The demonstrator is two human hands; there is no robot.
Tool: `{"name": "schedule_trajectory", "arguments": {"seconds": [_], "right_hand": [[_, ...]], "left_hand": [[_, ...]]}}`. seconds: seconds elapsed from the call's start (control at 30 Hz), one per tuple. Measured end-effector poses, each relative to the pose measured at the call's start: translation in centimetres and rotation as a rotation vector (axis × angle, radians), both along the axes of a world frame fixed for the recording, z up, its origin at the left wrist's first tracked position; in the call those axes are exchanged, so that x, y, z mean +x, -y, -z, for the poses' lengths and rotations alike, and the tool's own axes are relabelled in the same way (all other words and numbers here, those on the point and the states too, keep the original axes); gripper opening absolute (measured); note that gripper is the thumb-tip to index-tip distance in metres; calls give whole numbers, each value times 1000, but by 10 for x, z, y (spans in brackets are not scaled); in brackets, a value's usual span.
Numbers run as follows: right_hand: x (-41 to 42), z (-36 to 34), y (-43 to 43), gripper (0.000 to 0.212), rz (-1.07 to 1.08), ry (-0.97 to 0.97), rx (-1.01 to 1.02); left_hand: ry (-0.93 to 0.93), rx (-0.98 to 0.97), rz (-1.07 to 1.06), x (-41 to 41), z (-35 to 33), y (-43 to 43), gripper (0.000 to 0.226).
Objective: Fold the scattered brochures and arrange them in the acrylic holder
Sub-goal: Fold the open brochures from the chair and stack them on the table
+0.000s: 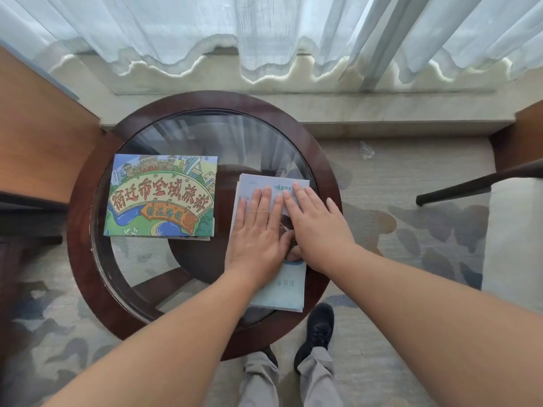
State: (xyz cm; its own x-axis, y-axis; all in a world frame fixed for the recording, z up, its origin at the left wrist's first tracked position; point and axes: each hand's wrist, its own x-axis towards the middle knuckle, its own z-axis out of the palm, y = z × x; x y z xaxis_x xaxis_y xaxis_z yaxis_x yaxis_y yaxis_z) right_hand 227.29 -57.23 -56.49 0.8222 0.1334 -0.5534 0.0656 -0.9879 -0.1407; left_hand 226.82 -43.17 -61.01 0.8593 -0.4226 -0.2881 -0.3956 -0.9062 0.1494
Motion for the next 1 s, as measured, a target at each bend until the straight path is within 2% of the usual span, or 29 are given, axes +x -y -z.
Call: {"name": "schedule_trajectory", "arguments": {"seconds": [0.3,0.5,0.57,0.63,0.77,0.83,1.0], "right_hand": [[1,-2,-4,119,7,-40,-20],[-1,-19,4,109,28,-4,76],[-5,-38,9,104,43,17,123],[-17,-62,21,99,75,67,144],[-59,-121,67,73,297,190,175],[-89,-151,97,62,438,219,193],[-173,-221,184,55,730,289,154]], "left_hand": [[-33,10,102,-68,-4,-39,78],[-167,225,98,-56,-28,-26,87],[-170,206,100,-42,-49,-17,77],[-134,141,111,-26,-72,-5,57],[-198,27,121,-2,-126,44,41],[-254,-57,123,-4,-155,81,44],[-241,-164,342,-40,-232,193,52]]}}
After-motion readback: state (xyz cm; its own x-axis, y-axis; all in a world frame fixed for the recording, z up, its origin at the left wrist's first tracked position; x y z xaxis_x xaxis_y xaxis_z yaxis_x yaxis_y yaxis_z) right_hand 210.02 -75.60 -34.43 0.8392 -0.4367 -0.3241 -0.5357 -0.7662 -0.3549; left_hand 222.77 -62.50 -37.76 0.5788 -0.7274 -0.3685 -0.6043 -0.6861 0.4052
